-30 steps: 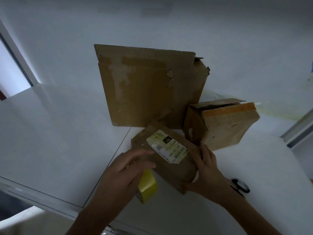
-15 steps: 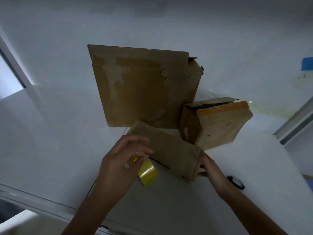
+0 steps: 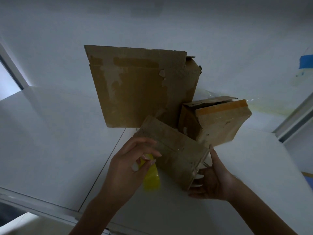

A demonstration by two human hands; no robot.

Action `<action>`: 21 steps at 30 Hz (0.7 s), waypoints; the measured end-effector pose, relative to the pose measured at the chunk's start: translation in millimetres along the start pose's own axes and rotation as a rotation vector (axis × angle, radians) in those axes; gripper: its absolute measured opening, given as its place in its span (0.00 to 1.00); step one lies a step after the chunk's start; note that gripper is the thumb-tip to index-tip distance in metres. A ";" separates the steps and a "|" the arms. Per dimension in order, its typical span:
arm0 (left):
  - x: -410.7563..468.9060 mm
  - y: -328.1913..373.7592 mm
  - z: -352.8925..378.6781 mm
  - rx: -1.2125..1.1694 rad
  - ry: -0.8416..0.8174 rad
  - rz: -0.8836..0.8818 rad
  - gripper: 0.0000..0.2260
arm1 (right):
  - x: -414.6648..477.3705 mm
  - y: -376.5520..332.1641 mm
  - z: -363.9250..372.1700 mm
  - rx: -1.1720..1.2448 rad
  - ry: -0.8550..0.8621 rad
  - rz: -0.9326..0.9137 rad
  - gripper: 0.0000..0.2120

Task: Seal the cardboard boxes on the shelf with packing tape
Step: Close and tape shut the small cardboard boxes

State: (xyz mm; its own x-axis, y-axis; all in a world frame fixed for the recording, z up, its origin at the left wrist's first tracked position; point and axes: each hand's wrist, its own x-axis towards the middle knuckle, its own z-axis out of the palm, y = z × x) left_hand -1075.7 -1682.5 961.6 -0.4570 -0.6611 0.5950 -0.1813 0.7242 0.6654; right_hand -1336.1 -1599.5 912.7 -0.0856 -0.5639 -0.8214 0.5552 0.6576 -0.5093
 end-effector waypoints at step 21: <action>3.7 9.7 -7.4 -0.052 0.015 -0.026 0.13 | -7.9 19.9 5.7 -0.252 0.099 -0.174 0.35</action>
State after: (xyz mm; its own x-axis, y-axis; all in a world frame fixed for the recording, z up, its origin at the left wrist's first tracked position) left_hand -1072.6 -1679.4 973.6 -0.4393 -0.6826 0.5839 -0.1470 0.6959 0.7029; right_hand -1319.6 -1584.8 910.5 -0.2481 -0.6357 -0.7310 0.3036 0.6655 -0.6818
